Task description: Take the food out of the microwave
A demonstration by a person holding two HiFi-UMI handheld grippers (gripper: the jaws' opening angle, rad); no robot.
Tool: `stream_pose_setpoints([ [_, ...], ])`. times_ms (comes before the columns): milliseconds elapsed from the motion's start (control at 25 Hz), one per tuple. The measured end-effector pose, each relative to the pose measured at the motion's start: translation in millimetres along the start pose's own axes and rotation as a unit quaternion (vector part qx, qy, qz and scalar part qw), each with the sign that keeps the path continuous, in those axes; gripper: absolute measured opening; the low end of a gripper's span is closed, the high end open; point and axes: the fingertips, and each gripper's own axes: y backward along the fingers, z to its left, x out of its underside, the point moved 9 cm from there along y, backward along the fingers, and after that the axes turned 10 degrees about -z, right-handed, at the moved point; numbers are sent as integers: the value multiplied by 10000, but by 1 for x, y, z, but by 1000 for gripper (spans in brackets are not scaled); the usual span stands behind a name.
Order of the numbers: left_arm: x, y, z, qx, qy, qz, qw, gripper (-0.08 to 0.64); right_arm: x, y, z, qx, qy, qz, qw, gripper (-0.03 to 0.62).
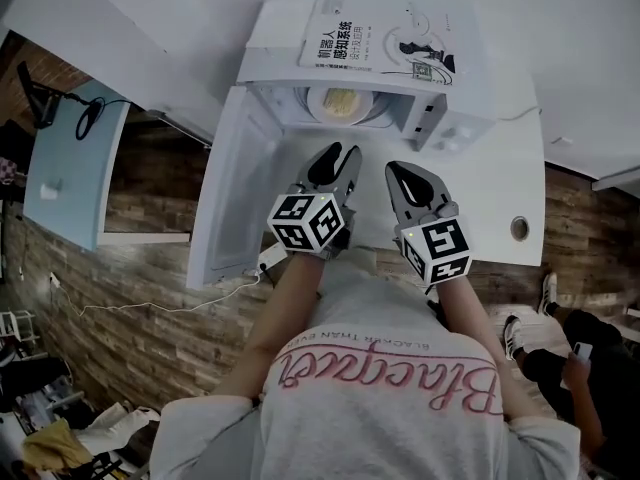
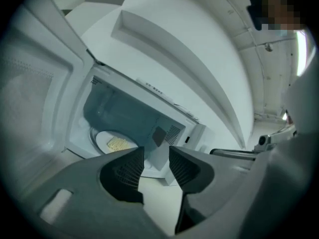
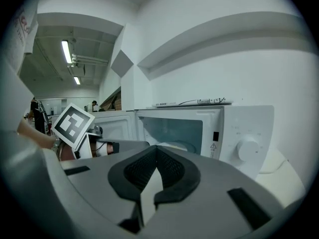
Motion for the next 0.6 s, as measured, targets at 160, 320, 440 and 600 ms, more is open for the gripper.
stream_pose_setpoints([
  [160, 9, -14, 30, -336, 683, 53, 9971, 160, 6, -18, -8, -35, -11, 147, 9999, 9],
  [320, 24, -26, 56, -657, 1426, 214, 9874, 160, 12, -31, -13, -64, -31, 298, 9995, 9],
  [440, 35, -35, 73, -858, 2058, 264, 9745, 160, 16, -39, -16, -64, -19, 402, 9992, 9],
  [600, 42, -47, 89, -1058, 2734, 159, 9559, 160, 21, -47, -22, -12, -64, 519, 9986, 9],
])
